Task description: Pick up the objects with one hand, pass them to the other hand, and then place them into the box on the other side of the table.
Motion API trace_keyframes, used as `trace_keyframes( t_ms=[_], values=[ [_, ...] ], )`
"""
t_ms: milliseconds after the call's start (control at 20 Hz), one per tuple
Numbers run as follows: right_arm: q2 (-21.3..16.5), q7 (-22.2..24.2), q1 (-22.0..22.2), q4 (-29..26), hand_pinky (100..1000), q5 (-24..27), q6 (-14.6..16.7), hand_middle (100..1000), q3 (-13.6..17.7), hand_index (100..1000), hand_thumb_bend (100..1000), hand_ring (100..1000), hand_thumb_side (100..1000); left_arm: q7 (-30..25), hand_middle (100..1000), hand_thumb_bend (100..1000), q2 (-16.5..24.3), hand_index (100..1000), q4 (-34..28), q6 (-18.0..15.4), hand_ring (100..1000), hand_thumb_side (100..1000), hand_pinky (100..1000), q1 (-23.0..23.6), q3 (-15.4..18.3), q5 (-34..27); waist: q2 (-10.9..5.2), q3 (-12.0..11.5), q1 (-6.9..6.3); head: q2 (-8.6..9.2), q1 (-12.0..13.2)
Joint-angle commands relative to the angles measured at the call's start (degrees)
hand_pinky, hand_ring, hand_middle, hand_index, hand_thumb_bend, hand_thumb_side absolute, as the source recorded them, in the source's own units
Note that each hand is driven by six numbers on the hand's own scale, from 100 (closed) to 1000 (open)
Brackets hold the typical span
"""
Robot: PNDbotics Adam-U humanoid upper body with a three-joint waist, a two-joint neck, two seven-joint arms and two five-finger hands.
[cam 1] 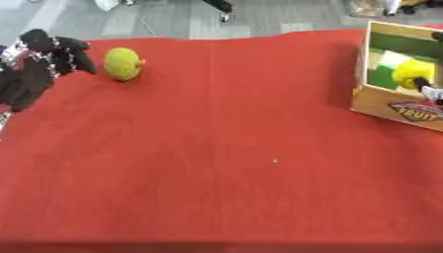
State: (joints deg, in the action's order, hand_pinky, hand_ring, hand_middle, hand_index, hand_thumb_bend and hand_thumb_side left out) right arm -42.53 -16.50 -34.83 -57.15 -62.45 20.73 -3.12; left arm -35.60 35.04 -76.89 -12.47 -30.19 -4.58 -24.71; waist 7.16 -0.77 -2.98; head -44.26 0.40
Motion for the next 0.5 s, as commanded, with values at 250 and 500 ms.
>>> trace_keyframes(
  t_ms=[250, 500],
  values=[
    [-3.1, 0.5, 0.6, -5.0, 879, 3.3, -2.9, 885, 1.2, 977, 348, 878, 743, 0.9, 600, 254, 1.2, 808, 0.4, 0.1, 655, 983, 835, 0.2, 1.6, 1.8, -1.76, 0.5, 0.28, 0.15, 0.3],
    [-3.5, 3.5, 2.5, -11.8, 901, 4.5, -4.4, 912, 2.1, 994, 290, 892, 465, 1.8, 601, 229, 1.4, 808, 1.8, -0.3, 656, 976, 834, 0.4, 2.4, 3.1, -1.65, 0.8, 0.16, 0.15, 0.5]
  ],
)
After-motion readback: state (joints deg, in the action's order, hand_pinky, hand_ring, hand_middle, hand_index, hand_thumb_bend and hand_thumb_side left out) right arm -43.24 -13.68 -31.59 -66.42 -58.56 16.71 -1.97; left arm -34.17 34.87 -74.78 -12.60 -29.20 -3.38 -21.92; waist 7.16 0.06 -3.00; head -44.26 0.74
